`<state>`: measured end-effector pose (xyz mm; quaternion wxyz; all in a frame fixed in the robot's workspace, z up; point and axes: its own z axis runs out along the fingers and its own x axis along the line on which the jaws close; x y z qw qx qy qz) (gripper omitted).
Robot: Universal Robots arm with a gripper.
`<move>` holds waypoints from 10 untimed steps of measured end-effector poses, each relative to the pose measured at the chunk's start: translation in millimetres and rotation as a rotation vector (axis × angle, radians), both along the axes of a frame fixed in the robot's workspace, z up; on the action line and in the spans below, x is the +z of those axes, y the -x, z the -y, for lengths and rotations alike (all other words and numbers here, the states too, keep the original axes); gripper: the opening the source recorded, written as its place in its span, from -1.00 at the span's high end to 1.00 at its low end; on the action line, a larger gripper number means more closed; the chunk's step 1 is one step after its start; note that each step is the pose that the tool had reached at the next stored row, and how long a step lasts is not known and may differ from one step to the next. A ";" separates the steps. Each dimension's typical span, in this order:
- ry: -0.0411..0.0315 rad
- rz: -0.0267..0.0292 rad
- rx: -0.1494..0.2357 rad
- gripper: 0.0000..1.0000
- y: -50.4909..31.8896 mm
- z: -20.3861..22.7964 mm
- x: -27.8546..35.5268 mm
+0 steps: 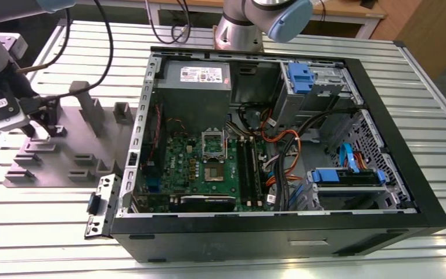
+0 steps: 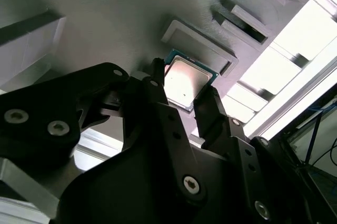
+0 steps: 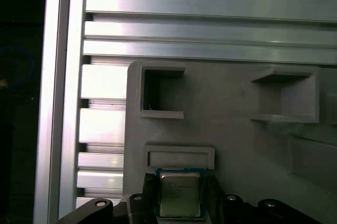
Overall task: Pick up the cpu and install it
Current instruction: 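Pick up the cpu and move it towards the insertion slot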
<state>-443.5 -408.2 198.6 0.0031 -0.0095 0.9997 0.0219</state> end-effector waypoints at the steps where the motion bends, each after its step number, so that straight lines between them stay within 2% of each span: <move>1: -0.0001 0.0001 0.000 0.06 0.0 0.0 0.8; 10: -0.0001 0.0000 0.000 0.06 0.0 0.0 6.1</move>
